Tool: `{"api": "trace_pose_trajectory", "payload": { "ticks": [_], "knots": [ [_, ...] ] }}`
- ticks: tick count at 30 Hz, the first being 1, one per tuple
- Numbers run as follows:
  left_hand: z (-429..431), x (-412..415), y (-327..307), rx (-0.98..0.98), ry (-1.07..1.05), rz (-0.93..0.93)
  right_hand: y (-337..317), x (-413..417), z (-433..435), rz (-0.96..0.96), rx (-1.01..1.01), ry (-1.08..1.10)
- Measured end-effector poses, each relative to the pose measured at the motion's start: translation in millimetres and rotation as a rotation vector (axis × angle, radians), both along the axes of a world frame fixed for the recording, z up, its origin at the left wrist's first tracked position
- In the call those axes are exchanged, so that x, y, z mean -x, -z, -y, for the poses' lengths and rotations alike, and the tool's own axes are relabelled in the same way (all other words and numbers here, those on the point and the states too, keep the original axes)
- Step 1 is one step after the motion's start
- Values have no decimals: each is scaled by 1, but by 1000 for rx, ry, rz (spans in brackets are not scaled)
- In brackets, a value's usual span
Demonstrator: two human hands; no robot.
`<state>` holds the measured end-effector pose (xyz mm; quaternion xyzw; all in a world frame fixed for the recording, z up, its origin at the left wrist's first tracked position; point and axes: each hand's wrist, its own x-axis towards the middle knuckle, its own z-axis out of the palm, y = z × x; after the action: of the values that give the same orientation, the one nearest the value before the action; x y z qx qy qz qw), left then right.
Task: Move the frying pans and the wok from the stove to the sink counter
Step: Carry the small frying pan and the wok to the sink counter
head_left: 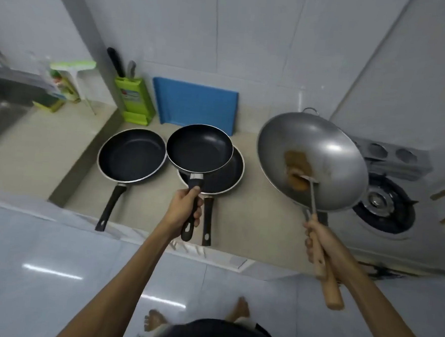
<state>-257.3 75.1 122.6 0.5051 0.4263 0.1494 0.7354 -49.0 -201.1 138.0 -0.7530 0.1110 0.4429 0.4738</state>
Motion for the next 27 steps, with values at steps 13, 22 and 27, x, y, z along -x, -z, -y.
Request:
{"api": "trace_pose_trajectory", "payload": {
  "ticks": [13, 22, 27],
  "knots": [
    [-158, 343, -27, -138, -352, -94, -16, 229, -247, 94, -36, -406],
    [-258, 513, -36, -192, -538, -166, -22, 379, -411, 157, -23, -712],
    [-316, 578, -27, -185, -628, -200, -12, 433, -511, 177, -17, -868]
  ]
}}
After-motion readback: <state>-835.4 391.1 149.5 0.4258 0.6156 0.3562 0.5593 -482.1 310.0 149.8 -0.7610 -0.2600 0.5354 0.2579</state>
